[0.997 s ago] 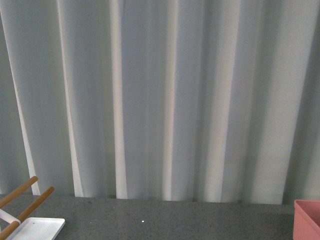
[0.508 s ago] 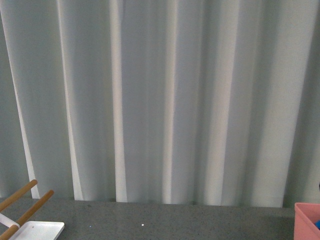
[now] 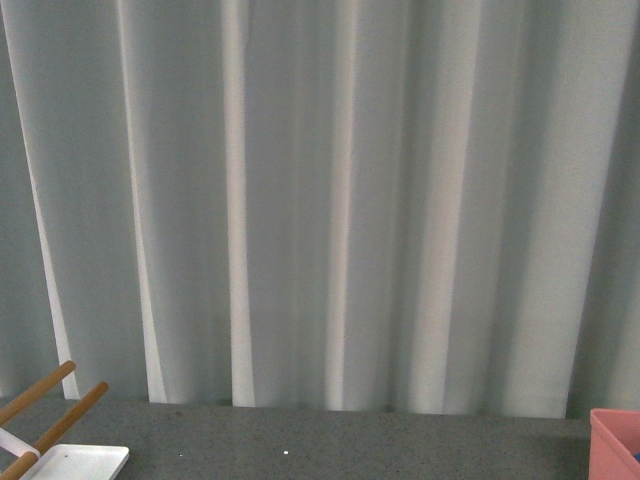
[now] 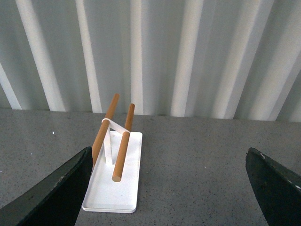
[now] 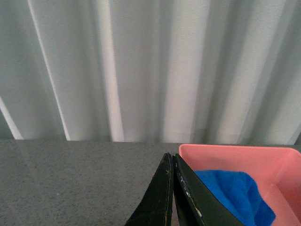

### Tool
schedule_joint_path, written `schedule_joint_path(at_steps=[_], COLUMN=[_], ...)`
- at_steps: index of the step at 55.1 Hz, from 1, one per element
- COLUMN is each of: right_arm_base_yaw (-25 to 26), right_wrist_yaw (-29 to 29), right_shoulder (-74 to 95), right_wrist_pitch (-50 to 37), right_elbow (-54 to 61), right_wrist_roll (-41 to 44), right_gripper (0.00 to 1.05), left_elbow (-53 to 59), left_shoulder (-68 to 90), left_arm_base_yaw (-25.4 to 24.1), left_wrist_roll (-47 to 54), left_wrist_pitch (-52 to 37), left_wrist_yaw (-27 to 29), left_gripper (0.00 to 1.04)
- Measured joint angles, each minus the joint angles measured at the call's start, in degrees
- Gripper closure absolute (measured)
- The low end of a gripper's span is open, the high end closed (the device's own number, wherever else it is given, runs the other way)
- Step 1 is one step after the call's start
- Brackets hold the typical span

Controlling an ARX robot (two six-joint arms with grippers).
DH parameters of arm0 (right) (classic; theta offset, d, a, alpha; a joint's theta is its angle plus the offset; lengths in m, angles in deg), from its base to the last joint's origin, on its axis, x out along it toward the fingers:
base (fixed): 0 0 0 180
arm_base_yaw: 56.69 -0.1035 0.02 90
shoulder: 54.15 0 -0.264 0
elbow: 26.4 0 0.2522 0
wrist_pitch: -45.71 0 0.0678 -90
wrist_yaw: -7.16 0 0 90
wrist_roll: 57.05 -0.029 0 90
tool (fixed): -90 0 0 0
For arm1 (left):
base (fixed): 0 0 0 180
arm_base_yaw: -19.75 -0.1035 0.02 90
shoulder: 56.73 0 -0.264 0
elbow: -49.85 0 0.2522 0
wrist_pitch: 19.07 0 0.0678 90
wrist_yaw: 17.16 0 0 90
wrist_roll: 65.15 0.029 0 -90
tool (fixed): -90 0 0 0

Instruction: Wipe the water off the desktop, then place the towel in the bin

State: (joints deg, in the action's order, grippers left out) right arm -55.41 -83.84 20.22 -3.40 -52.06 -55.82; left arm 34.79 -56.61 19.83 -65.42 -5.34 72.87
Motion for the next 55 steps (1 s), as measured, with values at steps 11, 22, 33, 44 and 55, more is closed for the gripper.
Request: schedule_joint_path(at_steps=[11, 22, 33, 44, 55], right_arm_base_yaw=[-1.1, -1.2, -1.2, -1.2, -1.2], right_wrist_yaw=[0.3, 0.3, 0.5, 0.5, 0.7], right_shoulder=[-9.2, -22.1, -35.2, -44.1, -52.7], right_wrist_pitch=[4.5, 13.8, 25.0, 33.0, 41.2], right_elbow=[6.1, 9.5, 10.3, 10.4, 10.5], right_wrist_roll=[0.0, 0.0, -0.1, -0.2, -0.3], right_gripper=[1.01, 1.01, 1.01, 1.01, 1.01], left_elbow=[0.0, 0.0, 0.0, 0.0, 0.0], left_shoulder=[0.0, 0.0, 0.0, 0.0, 0.0], left_arm_base_yaw=[0.0, 0.0, 0.0, 0.0, 0.0], left_wrist_roll=[0.0, 0.0, 0.0, 0.0, 0.0], left_wrist_pitch=[0.0, 0.0, 0.0, 0.0, 0.0], left_wrist_yaw=[0.0, 0.0, 0.0, 0.0, 0.0], left_gripper=[0.07, 0.07, 0.07, 0.07, 0.07])
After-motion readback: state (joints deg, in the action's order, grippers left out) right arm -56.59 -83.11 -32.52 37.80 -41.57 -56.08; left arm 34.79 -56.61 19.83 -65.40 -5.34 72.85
